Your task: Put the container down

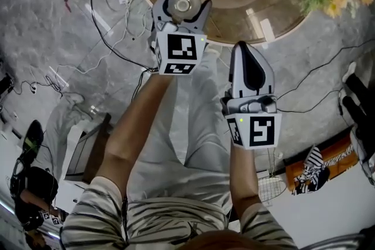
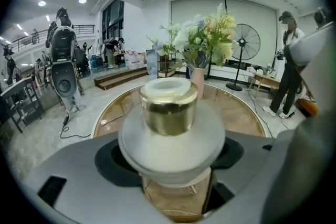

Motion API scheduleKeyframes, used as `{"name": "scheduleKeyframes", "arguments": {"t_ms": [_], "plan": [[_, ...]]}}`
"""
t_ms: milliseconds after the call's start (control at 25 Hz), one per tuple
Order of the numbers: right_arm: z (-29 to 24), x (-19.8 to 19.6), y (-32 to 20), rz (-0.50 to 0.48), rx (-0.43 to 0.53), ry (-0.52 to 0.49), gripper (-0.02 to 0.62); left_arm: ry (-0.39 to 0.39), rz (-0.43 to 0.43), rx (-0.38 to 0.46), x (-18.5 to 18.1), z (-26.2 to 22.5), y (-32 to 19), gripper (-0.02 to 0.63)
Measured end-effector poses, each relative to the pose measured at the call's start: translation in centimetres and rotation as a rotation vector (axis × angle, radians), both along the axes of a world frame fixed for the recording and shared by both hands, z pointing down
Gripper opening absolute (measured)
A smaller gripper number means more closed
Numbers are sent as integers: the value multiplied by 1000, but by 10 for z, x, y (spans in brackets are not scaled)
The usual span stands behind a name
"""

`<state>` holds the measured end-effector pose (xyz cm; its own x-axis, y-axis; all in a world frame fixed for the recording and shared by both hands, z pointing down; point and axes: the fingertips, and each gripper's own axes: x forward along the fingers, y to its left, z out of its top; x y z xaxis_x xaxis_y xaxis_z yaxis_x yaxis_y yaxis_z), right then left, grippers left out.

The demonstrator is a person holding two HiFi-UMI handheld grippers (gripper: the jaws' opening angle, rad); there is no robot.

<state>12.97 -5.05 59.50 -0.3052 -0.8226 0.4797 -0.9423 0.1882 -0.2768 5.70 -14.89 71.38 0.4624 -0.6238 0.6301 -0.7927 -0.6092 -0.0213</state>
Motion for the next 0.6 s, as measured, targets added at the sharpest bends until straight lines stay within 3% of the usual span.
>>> {"name": "scheduleKeyframes", "arguments": {"t_ms": [600], "plan": [[22, 2, 7, 3, -33, -5, 8, -64, 50, -22, 15, 57, -7, 336]]}}
